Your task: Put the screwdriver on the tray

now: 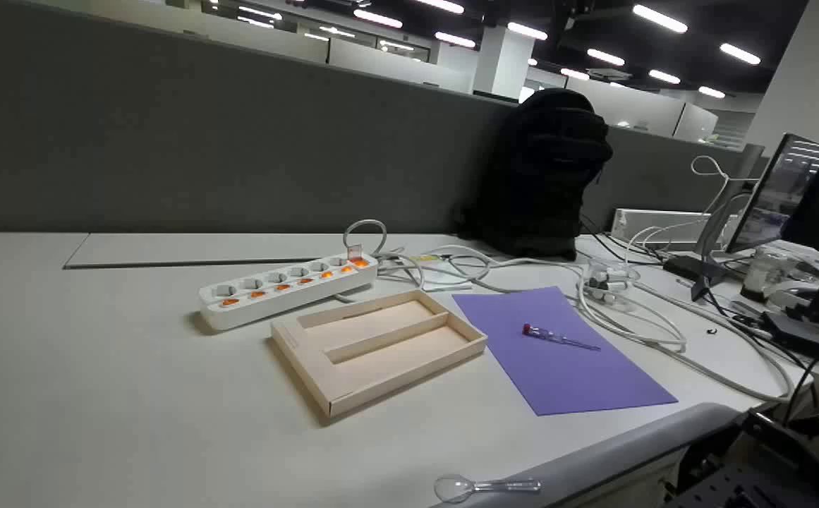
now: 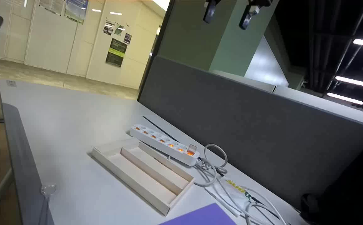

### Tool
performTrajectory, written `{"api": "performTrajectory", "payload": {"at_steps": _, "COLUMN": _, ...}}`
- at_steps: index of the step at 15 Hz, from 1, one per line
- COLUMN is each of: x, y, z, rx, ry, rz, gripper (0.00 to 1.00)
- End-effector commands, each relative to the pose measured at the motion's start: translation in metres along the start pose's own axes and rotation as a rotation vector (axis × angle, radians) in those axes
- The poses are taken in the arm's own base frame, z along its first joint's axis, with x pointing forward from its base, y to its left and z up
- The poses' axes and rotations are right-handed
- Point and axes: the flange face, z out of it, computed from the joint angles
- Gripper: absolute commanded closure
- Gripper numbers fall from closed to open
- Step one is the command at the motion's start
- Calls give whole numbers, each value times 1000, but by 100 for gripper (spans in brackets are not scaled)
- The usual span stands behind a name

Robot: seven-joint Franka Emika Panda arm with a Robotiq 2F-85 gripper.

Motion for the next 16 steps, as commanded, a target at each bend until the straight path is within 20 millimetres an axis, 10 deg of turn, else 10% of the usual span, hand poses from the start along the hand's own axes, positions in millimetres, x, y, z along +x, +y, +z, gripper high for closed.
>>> {"api": "performTrajectory", "payload": {"at_steps": 1, "x": 0, "y": 0, "z": 0, "rx": 0, "ry": 0, "rz": 0, "gripper": 0}}
{"api": "performTrajectory", "payload": {"at_steps": 16, "x": 13, "y": 12, "z": 15, "rx": -21, "ry": 46, "rz": 59, "gripper": 0}}
